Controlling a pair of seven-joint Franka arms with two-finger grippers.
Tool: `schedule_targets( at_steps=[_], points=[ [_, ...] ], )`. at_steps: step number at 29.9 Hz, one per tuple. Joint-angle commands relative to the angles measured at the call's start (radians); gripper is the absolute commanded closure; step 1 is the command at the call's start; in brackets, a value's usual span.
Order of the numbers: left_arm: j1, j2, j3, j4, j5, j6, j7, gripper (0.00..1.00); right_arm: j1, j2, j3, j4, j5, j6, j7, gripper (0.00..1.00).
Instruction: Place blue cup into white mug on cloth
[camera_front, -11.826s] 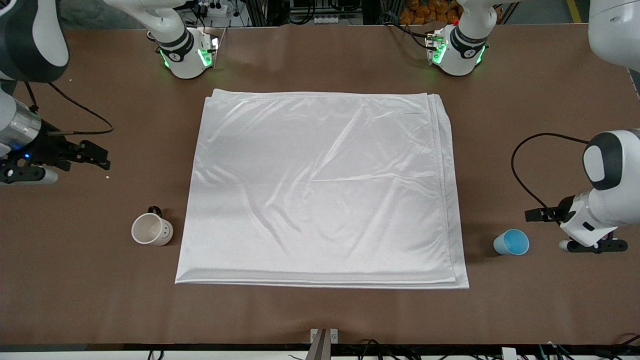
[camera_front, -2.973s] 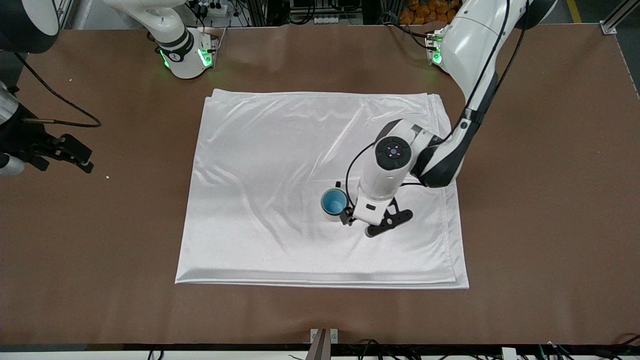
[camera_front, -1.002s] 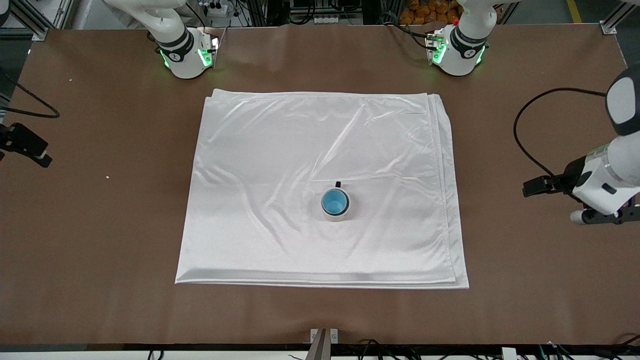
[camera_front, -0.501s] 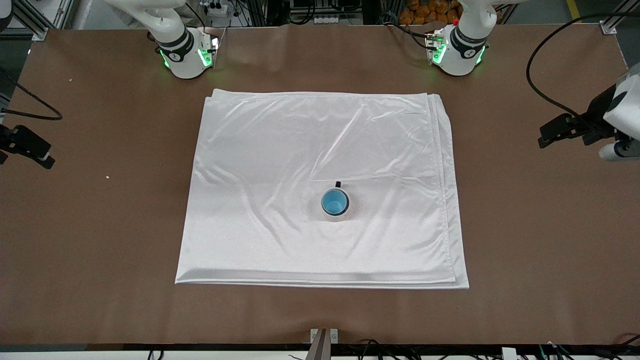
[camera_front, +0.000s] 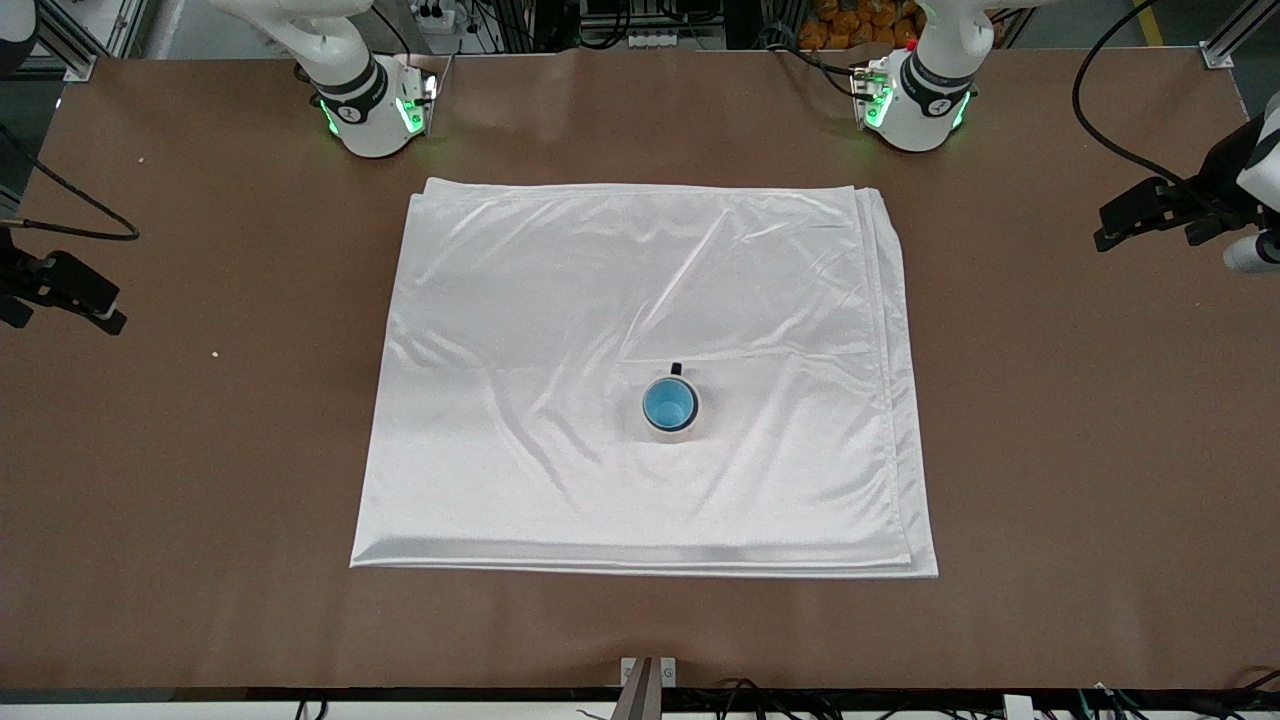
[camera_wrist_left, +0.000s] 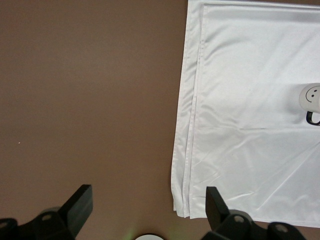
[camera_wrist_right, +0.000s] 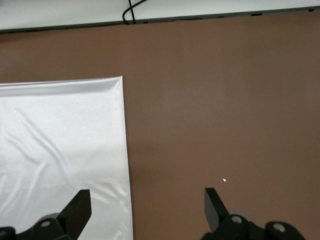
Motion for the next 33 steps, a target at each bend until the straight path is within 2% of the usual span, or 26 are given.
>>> schedule_targets(
  at_steps=[1, 11, 19, 33],
  points=[
    [-0.015, -0.033, 0.012, -0.04, 0.075, 0.004, 0.091, 0.0, -0.004, 0.002, 0.002, 0.007, 0.032, -0.036, -0.06, 0.0],
    [-0.014, -0.045, 0.01, -0.081, 0.073, 0.021, 0.105, 0.0, -0.003, 0.0, 0.0, 0.007, 0.05, -0.08, -0.071, 0.0],
    [-0.014, -0.047, 0.01, -0.08, 0.066, 0.02, 0.1, 0.0, 0.0, -0.003, 0.002, 0.007, 0.05, -0.154, -0.088, 0.0],
    [-0.012, -0.047, 0.009, -0.072, 0.044, 0.015, 0.097, 0.0, 0.006, -0.003, 0.002, 0.007, 0.05, -0.169, -0.088, 0.0]
  ],
)
